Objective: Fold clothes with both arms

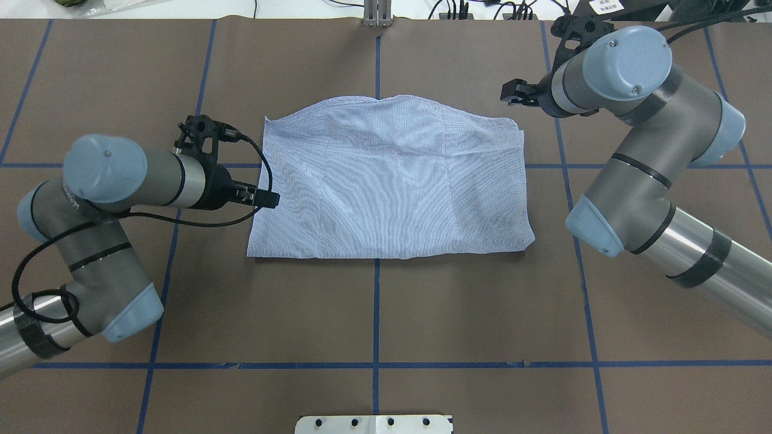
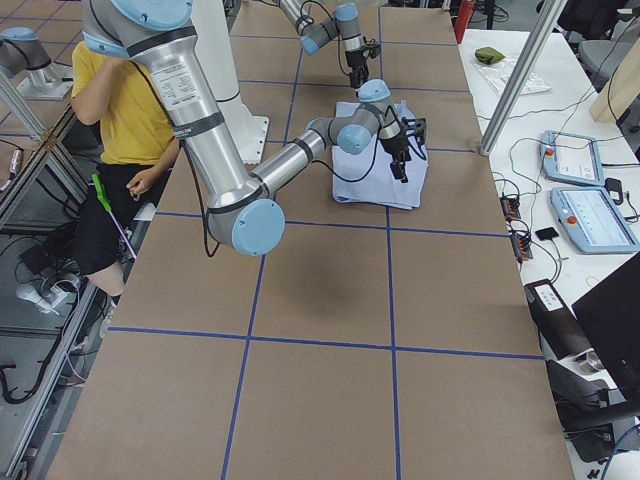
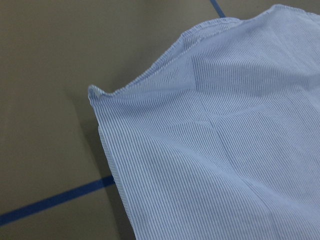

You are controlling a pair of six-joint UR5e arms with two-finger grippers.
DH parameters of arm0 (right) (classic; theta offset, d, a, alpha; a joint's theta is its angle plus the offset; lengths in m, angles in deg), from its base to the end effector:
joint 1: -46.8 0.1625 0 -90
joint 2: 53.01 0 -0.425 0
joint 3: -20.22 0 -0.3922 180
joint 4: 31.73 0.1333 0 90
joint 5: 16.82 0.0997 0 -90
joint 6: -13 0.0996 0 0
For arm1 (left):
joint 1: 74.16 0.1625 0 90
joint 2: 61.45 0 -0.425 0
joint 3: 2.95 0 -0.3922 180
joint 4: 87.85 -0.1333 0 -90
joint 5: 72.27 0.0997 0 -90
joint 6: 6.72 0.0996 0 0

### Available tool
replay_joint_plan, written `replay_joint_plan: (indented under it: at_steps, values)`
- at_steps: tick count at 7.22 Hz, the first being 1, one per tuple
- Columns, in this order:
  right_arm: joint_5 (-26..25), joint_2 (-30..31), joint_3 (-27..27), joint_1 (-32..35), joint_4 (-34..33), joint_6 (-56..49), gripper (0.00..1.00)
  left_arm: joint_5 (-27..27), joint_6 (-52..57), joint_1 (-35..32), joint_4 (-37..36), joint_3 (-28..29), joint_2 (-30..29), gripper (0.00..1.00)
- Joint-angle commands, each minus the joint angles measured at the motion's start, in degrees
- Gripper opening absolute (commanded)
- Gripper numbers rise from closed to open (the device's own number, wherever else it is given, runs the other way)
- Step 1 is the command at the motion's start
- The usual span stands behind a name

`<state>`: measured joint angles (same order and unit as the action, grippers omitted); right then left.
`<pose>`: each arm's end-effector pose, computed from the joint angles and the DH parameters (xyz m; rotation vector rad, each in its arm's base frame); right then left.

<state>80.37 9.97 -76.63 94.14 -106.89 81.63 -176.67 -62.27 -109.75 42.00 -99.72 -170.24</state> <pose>-0.3575 -0.5663 0.3128 0.3842 -0.7721 0.3717 0.4410 -0.4490 0.3451 0.4685 1.0577 0.1258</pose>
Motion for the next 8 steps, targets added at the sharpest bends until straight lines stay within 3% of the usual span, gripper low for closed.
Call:
replay_joint_plan:
  at_steps: [1, 6, 8]
  values:
    - [-0.15, -0.04, -0.09, -0.14, 0.01, 0.01, 1.00, 3.93, -5.95, 4.28, 4.00, -0.26, 3.40, 0.99]
    - [-0.15, -0.04, -0.09, -0.40, 0.01, 0.01, 1.00, 6.05, -10.54, 7.98, 4.36, -0.26, 4.29, 0.34]
    - [-0.15, -0.04, -0.09, -0.49, 0.01, 0.09, 1.00, 6.05, -10.45, 8.16, 4.36, -0.43, 4.29, 0.00]
